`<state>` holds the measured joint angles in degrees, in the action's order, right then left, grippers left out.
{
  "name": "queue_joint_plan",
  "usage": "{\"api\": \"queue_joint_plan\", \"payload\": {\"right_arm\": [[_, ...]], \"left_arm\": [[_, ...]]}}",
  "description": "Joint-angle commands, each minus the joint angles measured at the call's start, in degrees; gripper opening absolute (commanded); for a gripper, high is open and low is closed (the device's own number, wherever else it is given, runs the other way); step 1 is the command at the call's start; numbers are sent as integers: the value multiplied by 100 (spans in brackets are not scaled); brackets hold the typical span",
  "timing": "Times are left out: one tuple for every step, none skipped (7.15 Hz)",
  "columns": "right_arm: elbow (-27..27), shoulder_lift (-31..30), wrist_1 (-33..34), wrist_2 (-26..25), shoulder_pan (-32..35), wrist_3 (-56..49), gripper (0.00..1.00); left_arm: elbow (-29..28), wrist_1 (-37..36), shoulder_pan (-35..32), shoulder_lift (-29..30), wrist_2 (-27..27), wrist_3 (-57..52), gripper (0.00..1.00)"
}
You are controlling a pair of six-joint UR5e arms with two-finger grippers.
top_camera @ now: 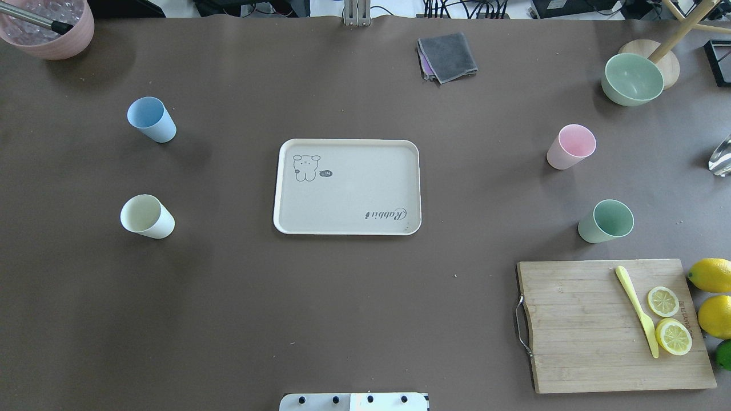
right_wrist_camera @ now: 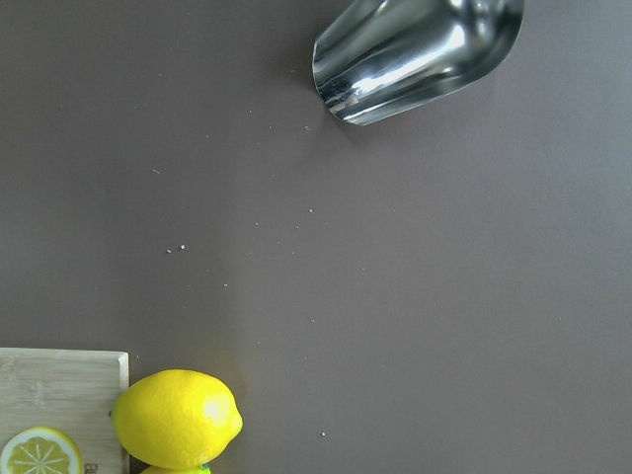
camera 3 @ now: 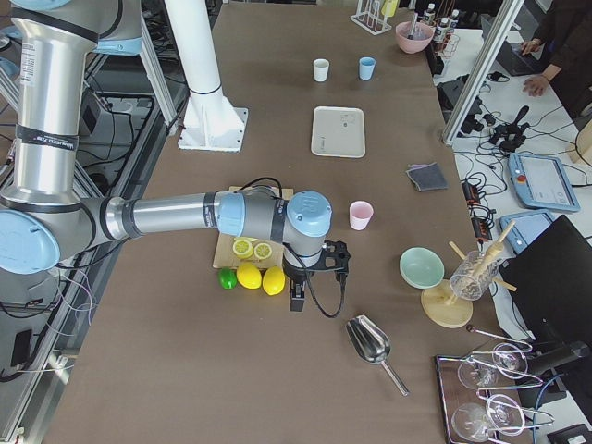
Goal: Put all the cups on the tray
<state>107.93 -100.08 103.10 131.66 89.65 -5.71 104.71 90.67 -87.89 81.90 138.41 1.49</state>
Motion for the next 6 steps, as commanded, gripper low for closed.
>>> {"api": "queue_joint_plan", "payload": {"right_arm": [[0, 6, 0, 0, 0, 0, 100], [0, 6, 0, 0, 0, 0, 100], [35, 23, 0, 26, 0, -17, 100], [79, 32, 0, 53, 0, -61, 100], [105, 41, -26, 44, 0, -62, 100], [123, 41, -174, 44, 0, -62, 100]], "left_arm": [[58, 3, 0, -7, -51, -9, 99], [76, 12, 0, 10, -42, -9, 99], [102, 12, 0, 54, -42, -9, 99], [172, 29, 0, 72, -42, -9, 99], [190, 177, 0, 89, -42, -9, 99], [199, 414, -9, 107, -42, 17, 99]]}}
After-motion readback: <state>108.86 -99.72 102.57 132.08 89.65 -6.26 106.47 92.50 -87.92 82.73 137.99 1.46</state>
